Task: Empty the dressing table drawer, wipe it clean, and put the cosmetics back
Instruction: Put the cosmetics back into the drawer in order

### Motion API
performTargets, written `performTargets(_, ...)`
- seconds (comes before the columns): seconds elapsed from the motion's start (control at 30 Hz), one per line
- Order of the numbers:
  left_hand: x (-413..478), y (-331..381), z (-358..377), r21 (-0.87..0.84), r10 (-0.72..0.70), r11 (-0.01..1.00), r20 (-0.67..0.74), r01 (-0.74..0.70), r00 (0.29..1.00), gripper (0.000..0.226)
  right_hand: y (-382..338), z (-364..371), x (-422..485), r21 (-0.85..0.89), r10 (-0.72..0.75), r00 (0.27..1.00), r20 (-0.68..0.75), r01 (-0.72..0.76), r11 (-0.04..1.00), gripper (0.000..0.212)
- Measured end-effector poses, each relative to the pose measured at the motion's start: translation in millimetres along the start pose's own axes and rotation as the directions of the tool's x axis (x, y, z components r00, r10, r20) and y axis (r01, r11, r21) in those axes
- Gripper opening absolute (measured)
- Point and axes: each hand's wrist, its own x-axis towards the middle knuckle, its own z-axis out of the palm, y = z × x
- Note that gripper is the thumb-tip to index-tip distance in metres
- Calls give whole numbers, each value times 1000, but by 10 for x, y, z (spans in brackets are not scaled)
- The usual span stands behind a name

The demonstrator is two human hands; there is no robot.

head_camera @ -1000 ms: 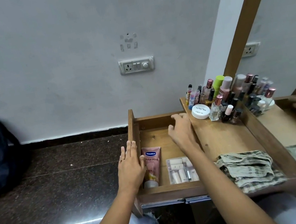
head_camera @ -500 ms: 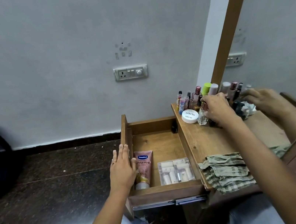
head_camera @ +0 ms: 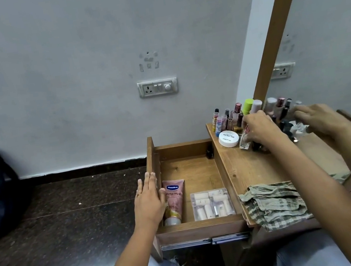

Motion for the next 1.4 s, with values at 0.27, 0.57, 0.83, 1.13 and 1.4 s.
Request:
performTargets(0.27,-6,-3,1,-19,8,1000,0,-8,1000,59,-678,-444,-342,435,-62,983,-172,132,891,22)
performTargets(0.57,-4,-8,-5,-13,17,1000,-1,-17,1000,58,-1771,800,78,462,-27,985,172,-56,885,28)
performTargets(0.83,15,-30,31,-15,30,999,-22,-31,999,58,-1943,1463,306,529,129,987,93,-159,833,44)
performTargets(1.13,28,-41,55,12,24,1000,-12,-24,1000,60,-2001,1752,265,679,266,958,112,-269,683,49)
performTargets(1.4,19,-27,25,-6,27,1000,-24,-28,999,60,-2126,1863,297,727,322,929,181,-347,592,38)
